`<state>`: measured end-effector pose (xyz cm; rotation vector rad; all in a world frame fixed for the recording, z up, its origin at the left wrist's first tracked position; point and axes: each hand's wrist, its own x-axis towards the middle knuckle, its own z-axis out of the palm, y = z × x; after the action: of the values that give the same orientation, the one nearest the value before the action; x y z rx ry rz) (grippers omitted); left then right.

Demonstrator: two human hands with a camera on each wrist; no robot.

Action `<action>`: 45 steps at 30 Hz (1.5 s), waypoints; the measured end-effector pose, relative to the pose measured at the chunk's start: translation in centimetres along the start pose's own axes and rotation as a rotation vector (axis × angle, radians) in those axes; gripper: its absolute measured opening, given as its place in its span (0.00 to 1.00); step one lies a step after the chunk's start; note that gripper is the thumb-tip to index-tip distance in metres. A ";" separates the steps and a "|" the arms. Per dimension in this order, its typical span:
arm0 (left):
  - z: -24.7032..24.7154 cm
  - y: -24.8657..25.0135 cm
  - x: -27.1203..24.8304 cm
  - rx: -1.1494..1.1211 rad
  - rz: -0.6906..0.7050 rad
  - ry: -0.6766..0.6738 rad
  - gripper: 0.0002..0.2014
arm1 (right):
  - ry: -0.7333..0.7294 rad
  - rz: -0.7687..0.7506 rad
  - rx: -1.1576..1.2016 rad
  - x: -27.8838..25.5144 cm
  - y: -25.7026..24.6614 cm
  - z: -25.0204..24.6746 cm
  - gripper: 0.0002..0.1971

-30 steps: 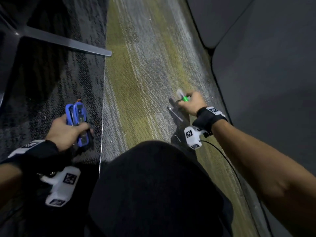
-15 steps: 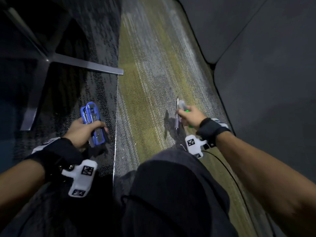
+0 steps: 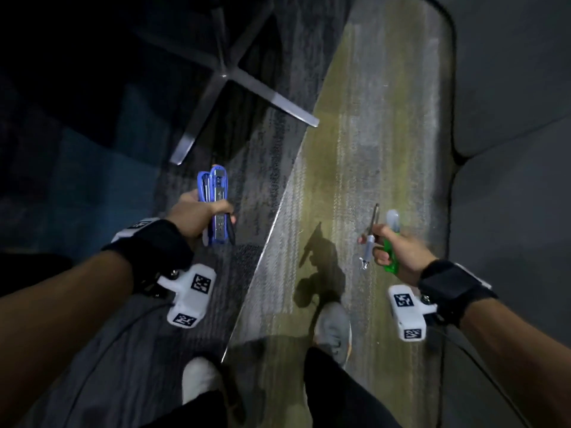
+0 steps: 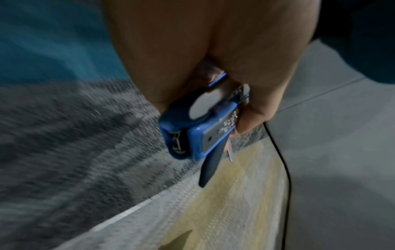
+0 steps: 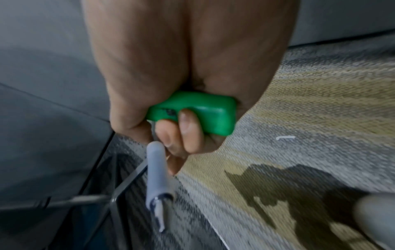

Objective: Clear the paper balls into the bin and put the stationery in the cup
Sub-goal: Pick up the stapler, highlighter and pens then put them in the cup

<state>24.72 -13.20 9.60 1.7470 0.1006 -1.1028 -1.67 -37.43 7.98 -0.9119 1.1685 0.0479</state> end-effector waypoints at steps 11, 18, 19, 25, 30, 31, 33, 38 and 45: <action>-11.8 8.9 -17.8 -0.058 -0.043 0.236 0.09 | -0.441 0.030 -0.379 -13.1 -6.6 15.7 0.12; -15.3 18.7 -34.5 -0.245 0.072 0.382 0.12 | -0.552 -0.066 -0.421 -28.3 -16.4 25.6 0.11; -16.3 19.9 -37.0 -0.265 0.096 0.404 0.14 | -0.569 -0.085 -0.405 -30.4 -17.7 26.7 0.11; -22.7 24.9 -48.5 -0.545 0.205 0.493 0.08 | -0.765 -0.132 -0.319 -41.3 -24.0 35.1 0.10; -27.2 26.7 -53.5 -0.654 0.264 0.503 0.08 | -0.863 -0.120 -0.373 -47.2 -24.9 44.1 0.12; -28.4 27.1 -54.1 -0.668 0.281 0.505 0.08 | -0.872 -0.124 -0.376 -48.2 -24.8 46.0 0.12; -30.5 27.6 -55.5 -0.687 0.322 0.504 0.07 | -0.896 -0.138 -0.393 -50.5 -24.5 49.4 0.11; -35.0 28.1 -59.0 -0.740 0.365 0.507 0.07 | -0.948 -0.150 -0.404 -55.0 -23.3 56.4 0.09; -39.7 27.4 -61.1 -0.828 0.362 0.559 0.05 | -1.011 -0.119 -0.448 -56.4 -22.0 62.8 0.15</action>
<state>28.72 29.69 74.40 1.1889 0.4901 -0.2080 32.55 11.23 71.85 -1.1370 0.1502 0.6222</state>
